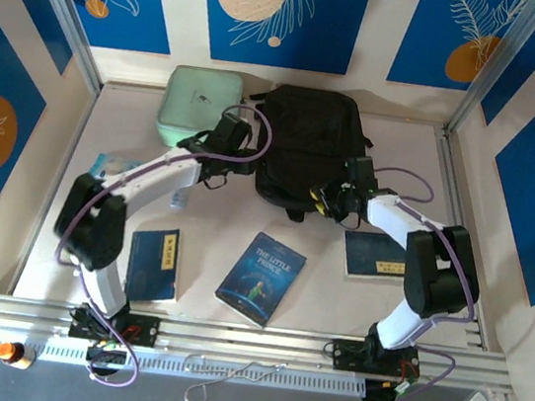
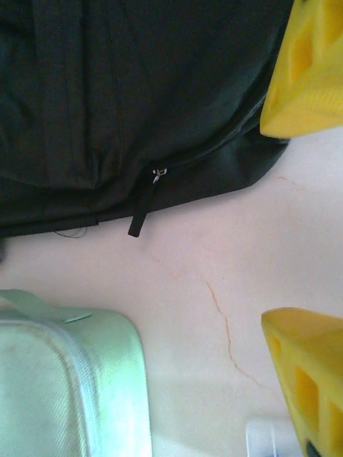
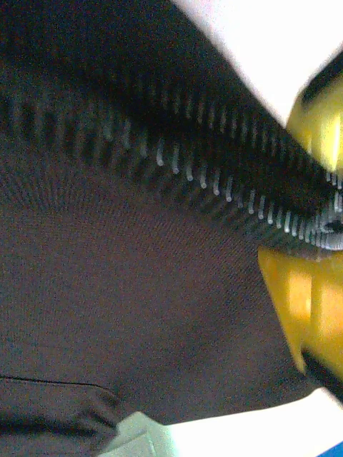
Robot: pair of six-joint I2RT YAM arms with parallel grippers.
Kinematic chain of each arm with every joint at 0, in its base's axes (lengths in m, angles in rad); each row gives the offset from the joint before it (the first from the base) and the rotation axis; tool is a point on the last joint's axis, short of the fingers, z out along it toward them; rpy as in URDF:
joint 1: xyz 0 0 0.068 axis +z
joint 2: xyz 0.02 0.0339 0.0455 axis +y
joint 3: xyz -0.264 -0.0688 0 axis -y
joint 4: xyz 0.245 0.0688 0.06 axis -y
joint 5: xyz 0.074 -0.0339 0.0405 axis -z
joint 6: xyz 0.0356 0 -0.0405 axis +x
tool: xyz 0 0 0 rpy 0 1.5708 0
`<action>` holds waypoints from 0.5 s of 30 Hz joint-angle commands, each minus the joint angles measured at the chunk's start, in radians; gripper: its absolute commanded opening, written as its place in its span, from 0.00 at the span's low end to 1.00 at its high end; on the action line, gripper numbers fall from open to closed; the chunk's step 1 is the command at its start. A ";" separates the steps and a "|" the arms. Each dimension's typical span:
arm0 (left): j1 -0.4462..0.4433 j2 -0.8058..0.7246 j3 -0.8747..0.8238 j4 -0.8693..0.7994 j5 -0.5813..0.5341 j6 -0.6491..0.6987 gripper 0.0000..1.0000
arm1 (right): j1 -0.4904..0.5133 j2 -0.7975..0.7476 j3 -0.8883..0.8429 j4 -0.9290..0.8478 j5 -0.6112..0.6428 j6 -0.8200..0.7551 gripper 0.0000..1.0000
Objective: Pack the student bag
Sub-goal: Unzip the student bag at the top-center of the table, then rotate the book at the center of the table.
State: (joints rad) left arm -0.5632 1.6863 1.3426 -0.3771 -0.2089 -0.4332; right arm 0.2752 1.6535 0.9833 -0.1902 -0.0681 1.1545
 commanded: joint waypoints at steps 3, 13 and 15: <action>0.000 -0.117 -0.120 -0.019 0.000 -0.003 0.78 | 0.000 -0.127 -0.008 -0.181 0.077 -0.098 0.63; 0.047 -0.249 -0.264 0.046 -0.046 0.013 1.00 | 0.165 -0.333 -0.104 -0.408 0.106 -0.246 0.65; 0.058 -0.262 -0.275 0.055 -0.039 0.013 1.00 | 0.227 -0.315 -0.103 -0.406 0.106 -0.230 0.65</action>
State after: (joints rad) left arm -0.5266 1.4704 1.0824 -0.3626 -0.2272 -0.4351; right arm 0.4431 1.3247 0.8986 -0.5243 0.0307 0.9466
